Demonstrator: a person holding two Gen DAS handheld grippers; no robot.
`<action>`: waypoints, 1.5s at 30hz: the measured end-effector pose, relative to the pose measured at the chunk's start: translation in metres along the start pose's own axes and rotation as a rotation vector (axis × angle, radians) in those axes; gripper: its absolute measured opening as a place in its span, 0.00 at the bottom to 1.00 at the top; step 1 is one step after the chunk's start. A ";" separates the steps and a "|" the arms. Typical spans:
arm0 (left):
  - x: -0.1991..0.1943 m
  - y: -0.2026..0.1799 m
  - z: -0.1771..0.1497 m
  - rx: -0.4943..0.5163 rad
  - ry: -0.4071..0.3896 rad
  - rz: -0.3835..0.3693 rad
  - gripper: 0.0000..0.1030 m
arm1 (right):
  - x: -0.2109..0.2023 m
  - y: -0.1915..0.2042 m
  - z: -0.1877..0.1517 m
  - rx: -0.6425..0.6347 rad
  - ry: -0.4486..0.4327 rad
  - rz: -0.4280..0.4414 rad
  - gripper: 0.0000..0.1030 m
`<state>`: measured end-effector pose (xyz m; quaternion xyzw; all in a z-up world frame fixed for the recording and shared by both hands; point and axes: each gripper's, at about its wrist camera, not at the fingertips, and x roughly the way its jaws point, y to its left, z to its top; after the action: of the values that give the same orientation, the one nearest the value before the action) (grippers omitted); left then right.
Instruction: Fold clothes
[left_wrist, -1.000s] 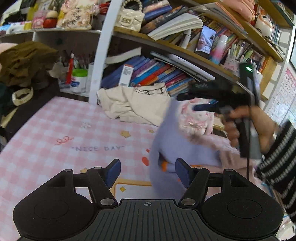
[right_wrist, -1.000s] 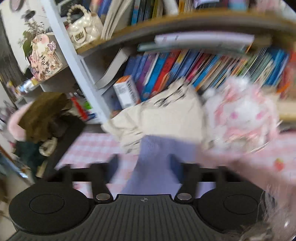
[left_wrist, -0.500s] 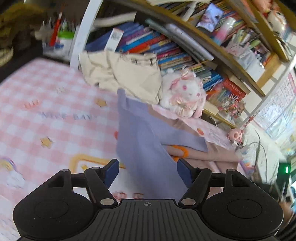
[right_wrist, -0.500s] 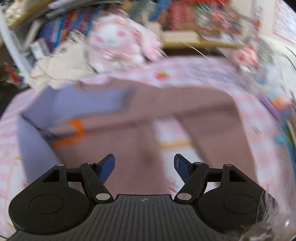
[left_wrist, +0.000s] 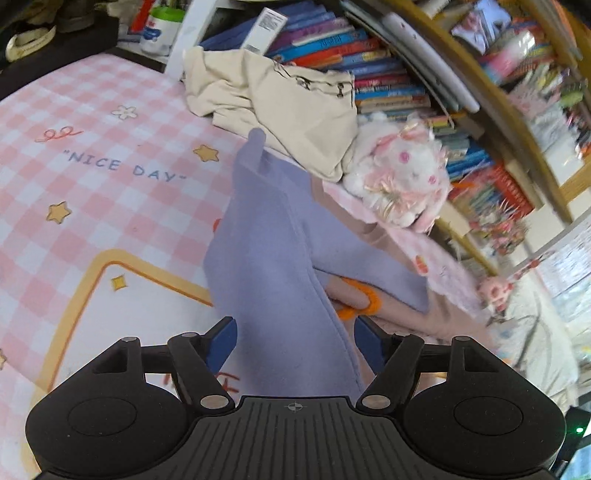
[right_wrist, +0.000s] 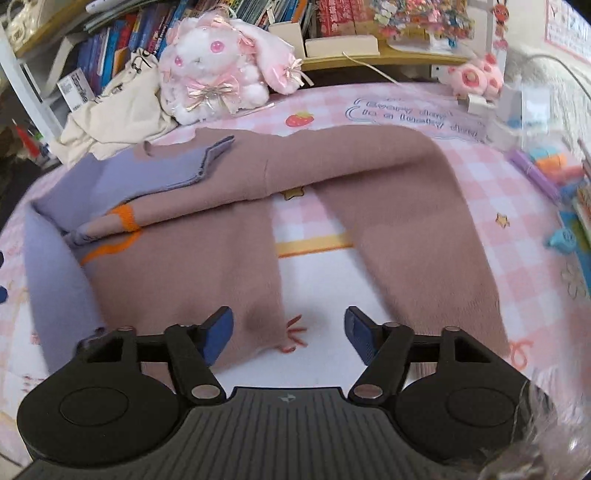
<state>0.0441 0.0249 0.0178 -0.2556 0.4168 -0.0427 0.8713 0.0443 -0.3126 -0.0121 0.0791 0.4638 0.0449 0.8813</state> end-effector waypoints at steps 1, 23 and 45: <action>0.004 -0.006 0.001 0.023 0.006 0.016 0.70 | 0.006 0.002 0.001 -0.016 0.013 0.006 0.53; 0.018 0.017 0.055 0.196 -0.080 0.079 0.70 | -0.052 0.058 -0.054 -0.130 0.054 0.120 0.09; 0.133 0.023 0.104 0.367 0.205 -0.072 0.21 | -0.079 0.094 -0.099 0.044 0.038 -0.135 0.09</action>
<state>0.2051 0.0490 -0.0324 -0.1019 0.4792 -0.1747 0.8541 -0.0827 -0.2223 0.0134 0.0661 0.4855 -0.0237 0.8714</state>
